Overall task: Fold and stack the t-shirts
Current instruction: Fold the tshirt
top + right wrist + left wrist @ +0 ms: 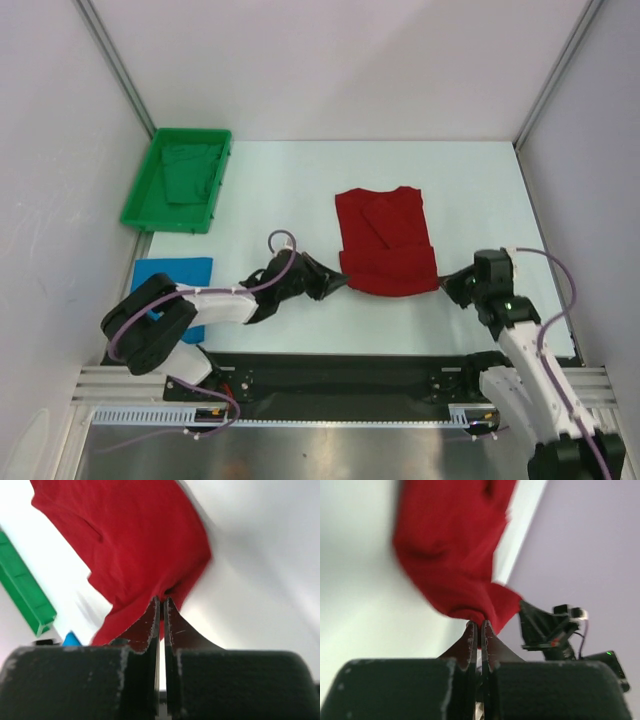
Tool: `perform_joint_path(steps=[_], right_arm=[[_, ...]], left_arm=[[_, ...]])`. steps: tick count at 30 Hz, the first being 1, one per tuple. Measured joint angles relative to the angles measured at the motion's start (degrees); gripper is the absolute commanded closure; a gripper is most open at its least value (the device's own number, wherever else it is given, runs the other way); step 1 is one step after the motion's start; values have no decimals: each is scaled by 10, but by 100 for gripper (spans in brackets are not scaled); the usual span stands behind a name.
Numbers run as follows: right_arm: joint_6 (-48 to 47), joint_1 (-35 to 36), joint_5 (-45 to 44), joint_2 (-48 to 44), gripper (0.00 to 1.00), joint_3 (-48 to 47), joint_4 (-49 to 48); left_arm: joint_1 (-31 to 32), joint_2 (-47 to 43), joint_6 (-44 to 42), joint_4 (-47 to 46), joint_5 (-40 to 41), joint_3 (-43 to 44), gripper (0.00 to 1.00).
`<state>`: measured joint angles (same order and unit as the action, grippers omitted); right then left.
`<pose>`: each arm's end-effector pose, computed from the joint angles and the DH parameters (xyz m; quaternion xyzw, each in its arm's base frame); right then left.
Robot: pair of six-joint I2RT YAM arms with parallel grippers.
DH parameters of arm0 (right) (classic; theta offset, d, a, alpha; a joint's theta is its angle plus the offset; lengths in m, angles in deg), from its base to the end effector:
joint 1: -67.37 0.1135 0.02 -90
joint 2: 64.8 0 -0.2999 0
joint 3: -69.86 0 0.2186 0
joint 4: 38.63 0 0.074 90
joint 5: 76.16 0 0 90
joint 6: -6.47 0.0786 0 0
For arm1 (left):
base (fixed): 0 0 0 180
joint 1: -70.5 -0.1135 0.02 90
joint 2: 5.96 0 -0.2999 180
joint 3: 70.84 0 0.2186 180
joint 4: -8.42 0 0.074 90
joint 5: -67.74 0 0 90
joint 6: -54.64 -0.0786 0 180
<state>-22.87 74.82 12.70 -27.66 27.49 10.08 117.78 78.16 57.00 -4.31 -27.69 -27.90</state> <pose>0.1086 0.0126 0.2095 0.4149 0.8196 0.2136 0.3323 0.1897 -0.2164 0.1954 -0.3066 0.8020 -0.4938 0.1381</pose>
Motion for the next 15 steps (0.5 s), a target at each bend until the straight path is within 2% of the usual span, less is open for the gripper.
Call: perform_joint_path(steps=[7, 11, 15], right_arm=[[-55, -33, 49, 272, 100, -158, -131], [-79, -52, 93, 420, 100, -274, -196], [-92, -61, 132, 526, 100, -350, -231]], left_arm=[[-118, 101, -56, 40, -74, 185, 100], [-156, 173, -65, 49, -110, 272, 99], [-185, 234, -66, 57, -133, 332, 100]])
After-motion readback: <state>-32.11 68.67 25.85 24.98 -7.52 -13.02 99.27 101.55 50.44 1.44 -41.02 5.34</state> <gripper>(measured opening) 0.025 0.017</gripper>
